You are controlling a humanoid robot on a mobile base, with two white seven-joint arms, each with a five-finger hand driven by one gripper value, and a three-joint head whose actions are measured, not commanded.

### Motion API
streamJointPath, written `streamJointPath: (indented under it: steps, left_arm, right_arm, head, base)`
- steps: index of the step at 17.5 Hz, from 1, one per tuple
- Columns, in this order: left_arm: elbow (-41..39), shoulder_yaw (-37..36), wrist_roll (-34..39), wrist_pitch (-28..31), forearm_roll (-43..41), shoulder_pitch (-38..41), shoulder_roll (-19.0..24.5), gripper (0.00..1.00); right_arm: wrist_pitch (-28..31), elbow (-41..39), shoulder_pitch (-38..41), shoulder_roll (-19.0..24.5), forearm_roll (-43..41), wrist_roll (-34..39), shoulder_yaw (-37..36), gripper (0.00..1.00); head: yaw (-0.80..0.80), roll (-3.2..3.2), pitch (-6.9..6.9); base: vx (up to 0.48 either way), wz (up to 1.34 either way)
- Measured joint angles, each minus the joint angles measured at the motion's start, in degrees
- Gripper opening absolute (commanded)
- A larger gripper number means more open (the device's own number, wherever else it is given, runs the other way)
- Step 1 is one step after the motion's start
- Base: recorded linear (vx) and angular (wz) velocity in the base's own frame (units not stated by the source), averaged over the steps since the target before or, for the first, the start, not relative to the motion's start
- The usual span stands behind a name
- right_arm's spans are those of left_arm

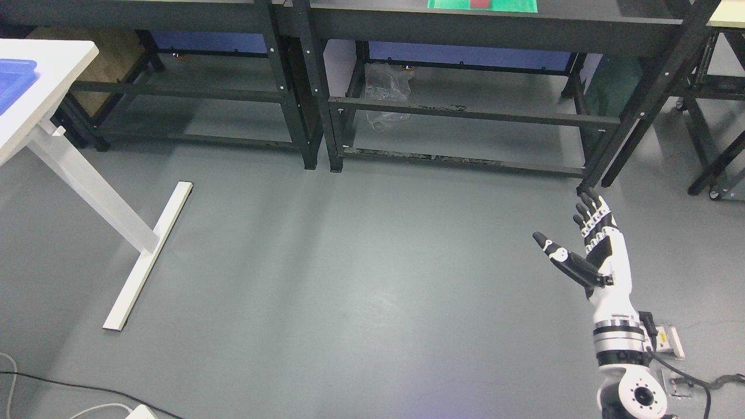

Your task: Pick pink block from left shelf to tray

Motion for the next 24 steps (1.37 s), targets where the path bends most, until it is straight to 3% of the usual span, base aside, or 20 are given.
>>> streamJointPath:
  steps: [12,21,24]
  left_arm:
    - [0.00,0.00,0.00,0.00,0.00,0.00,0.00,1.00]
    - [0.00,0.00,0.00,0.00,0.00,0.00,0.00,1.00]
    - [0.00,0.00,0.00,0.00,0.00,0.00,0.00,1.00]
  right_arm:
    - [-3.04,0.03,0.12,0.00,1.20,-0.36,0.00,1.00]
    - [0.40,0.04,-1.67,0.00,15.31,-4.92,0.00,1.00]
    - [-1.36,-0.31,-1.78,0.00,19.96,-5.41,0.00,1.00]
  head:
    - [0.00,0.00,0.00]
    - [0.00,0.00,0.00]
    - [0.00,0.00,0.00]
  base:
    - [0.032,0.00]
    - [0.099,0.00]
    - [0.125,-0.04]
